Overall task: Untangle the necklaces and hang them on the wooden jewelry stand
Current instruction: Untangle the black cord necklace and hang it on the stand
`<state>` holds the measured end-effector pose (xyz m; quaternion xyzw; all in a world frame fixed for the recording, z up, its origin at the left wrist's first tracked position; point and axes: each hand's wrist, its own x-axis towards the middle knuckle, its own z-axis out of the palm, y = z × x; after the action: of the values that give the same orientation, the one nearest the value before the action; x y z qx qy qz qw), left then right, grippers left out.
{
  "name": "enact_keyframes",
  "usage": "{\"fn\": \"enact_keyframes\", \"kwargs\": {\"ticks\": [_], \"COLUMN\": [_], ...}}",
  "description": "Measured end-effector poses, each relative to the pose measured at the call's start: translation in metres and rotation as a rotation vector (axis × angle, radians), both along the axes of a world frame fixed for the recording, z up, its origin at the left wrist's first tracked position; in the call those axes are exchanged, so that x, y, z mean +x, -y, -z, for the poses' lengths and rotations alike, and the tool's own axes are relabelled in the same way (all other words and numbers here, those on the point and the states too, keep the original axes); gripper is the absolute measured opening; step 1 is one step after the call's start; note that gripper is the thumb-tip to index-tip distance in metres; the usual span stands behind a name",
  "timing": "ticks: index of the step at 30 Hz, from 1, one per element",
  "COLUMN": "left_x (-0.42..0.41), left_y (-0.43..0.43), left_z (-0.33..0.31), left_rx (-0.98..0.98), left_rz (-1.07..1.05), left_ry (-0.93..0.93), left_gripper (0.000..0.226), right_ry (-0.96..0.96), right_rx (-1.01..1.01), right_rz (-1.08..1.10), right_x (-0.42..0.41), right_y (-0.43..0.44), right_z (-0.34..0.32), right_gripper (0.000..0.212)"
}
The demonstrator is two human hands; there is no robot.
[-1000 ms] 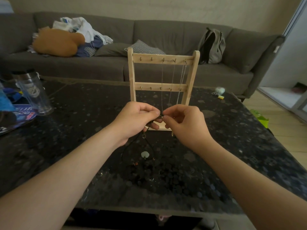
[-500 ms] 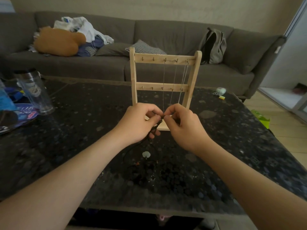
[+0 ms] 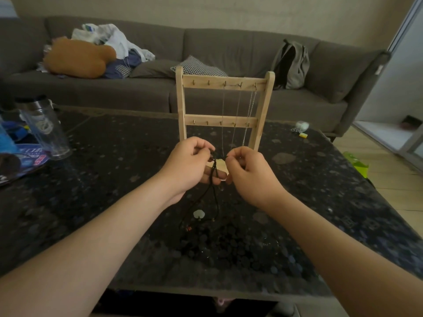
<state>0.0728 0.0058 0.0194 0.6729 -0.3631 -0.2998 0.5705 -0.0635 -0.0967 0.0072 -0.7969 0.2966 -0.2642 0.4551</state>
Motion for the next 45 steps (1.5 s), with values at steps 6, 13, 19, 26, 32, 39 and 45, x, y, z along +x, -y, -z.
{"fn": "enact_keyframes", "kwargs": {"ticks": [6,13,19,26,32,39,45], "left_x": [-0.002,0.001,0.002,0.001,-0.001,-0.007,-0.004], "left_y": [-0.002,-0.006,-0.005,0.000,0.003,0.001,-0.005], "left_z": [-0.001,0.000,-0.006,-0.001,0.000,-0.005,-0.006], "left_rx": [0.058,0.047,0.039,-0.044,-0.096,-0.003,0.079], "left_rz": [0.071,0.059,0.037,-0.076,-0.121,0.002,0.176], "left_ry": [0.085,0.198,-0.144,-0.186,-0.124,-0.132,0.048], "left_gripper": [0.028,0.012,0.015,0.016,0.016,0.023,0.029], "right_ry": [-0.009,-0.043,-0.060,-0.022,0.024,0.113,0.220], "right_rx": [0.059,0.096,0.080,0.166,0.379,0.532,0.573], "right_rz": [-0.016,-0.002,0.001,-0.029,-0.092,-0.102,-0.066], "right_x": [-0.002,-0.004,-0.003,-0.001,-0.001,0.000,-0.001], "right_y": [0.001,0.003,0.003,0.001,-0.005,-0.003,0.002], "right_z": [-0.001,0.000,0.002,-0.001,-0.010,-0.009,-0.011], "right_gripper": [0.013,0.013,0.012,0.016,0.027,0.020,0.019]}}
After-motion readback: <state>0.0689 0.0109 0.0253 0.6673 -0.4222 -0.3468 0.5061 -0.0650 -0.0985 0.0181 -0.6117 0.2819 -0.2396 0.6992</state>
